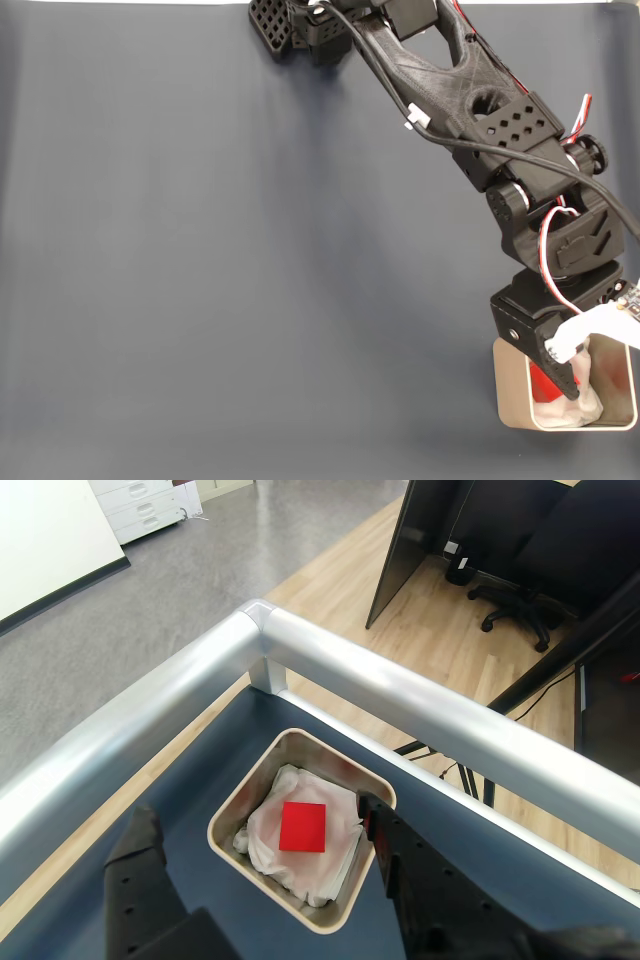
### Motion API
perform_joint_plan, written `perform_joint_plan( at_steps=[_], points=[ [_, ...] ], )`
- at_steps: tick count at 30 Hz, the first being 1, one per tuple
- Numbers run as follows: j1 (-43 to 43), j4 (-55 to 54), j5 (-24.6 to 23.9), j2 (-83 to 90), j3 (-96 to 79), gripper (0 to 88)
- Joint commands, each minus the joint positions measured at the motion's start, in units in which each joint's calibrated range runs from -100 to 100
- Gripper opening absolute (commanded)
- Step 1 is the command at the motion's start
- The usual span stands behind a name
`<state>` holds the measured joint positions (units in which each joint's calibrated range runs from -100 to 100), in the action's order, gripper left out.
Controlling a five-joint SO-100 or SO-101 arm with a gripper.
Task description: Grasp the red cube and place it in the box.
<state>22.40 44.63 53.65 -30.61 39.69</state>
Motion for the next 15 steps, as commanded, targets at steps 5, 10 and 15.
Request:
perform_joint_plan(
  at_steps=[5, 10, 15],
  points=[
    [-0.88, -0.45, -0.44, 1.15, 2.83, 46.0],
    [-0.88, -0.61, -0.44, 1.15, 2.83, 46.4],
    [-0.88, -0.78, -0.29, 1.15, 2.83, 46.8]
  ],
)
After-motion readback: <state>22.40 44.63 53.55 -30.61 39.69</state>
